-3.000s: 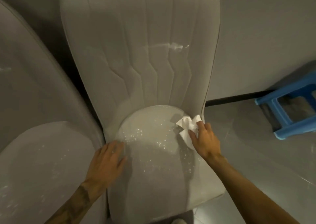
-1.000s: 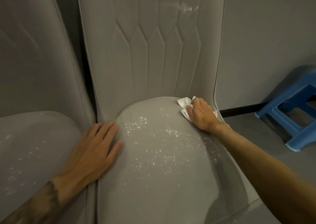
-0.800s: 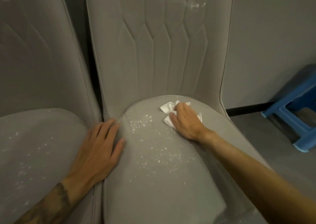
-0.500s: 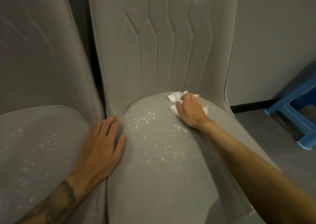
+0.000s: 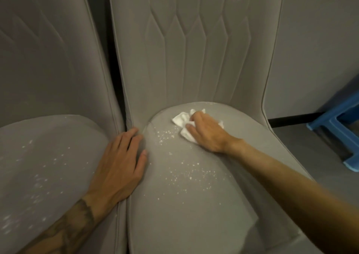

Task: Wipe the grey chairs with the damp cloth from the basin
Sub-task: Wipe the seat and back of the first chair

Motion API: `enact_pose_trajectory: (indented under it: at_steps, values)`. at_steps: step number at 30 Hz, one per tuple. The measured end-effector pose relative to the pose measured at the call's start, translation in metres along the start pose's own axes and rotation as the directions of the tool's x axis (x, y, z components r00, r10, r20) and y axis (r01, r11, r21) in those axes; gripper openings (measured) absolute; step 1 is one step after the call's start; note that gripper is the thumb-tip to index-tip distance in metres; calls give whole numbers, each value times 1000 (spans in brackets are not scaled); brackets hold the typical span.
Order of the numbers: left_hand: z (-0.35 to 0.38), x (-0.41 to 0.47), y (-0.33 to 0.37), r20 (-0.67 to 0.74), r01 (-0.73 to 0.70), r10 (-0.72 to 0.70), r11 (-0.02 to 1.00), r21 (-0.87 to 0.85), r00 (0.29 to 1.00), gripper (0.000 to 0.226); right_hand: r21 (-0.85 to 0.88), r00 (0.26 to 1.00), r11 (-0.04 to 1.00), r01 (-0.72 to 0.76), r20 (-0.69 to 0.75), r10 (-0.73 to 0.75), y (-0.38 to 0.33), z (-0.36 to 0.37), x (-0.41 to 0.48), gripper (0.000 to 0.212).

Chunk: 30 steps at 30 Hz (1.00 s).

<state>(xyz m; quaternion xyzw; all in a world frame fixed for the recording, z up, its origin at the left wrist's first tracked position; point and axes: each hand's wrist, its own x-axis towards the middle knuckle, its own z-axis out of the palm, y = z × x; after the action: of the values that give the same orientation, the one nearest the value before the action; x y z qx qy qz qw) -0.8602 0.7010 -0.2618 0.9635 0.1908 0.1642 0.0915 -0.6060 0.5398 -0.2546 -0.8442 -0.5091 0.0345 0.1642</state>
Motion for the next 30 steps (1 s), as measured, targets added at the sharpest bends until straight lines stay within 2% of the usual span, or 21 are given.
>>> enact_pose_trajectory:
  at_steps: [2,4,6,8,10,12,15,17,21,22,24,26,27,28,30]
  values:
    - [0,0,0,-1,-2,2,1000,2,1000,50,-40,989,988,-146,-21,145,17,-11,13,34]
    - [1,1,1,1,-5,5,1000,2,1000,50,-82,967,967,-241,-110,231,19,-12,24,35]
    - [1,1,2,-6,-13,13,1000,1,1000,48,-82,978,980,-179,-122,169,-2,-1,22,35]
    - [2,2,1,-14,-14,14,1000,0,1000,48,-35,997,999,-24,-69,21,-21,11,8,33]
    - [2,3,0,-14,-11,11,1000,3,1000,48,-7,998,998,55,-20,-55,-14,7,0,29]
    - [2,2,0,-8,-10,10,1000,5,1000,48,-39,999,999,-35,-14,35,6,-6,5,30]
    - [1,1,1,-2,-1,1,1000,1,1000,49,-105,964,962,-253,-105,242,14,-13,21,37]
    - [1,1,2,-7,-11,11,1000,-2,1000,48,-79,974,975,-207,-107,198,-11,-2,22,36]
    - [0,2,1,-12,-17,17,1000,-7,1000,46,27,997,997,77,-8,-76,-39,14,3,31]
    - [0,2,1,-11,-16,16,1000,-9,1000,47,28,998,997,69,9,-69,-31,9,4,31]
    - [0,1,2,-9,-9,8,1000,-12,1000,48,-12,998,998,-63,5,63,-12,-1,15,32]
    - [-1,0,2,-9,-9,9,1000,-5,1000,47,-56,978,978,-202,-69,198,-6,-2,27,35]
    - [-1,0,2,-11,-8,8,1000,-5,1000,47,-59,973,974,-218,-92,212,-14,1,30,36]
    - [-1,0,3,-13,-8,7,1000,-8,1000,46,-42,978,981,-191,-94,186,-28,8,31,37]
    - [-2,0,3,-19,-10,10,1000,-9,1000,45,16,997,999,-41,-72,42,-56,24,24,34]
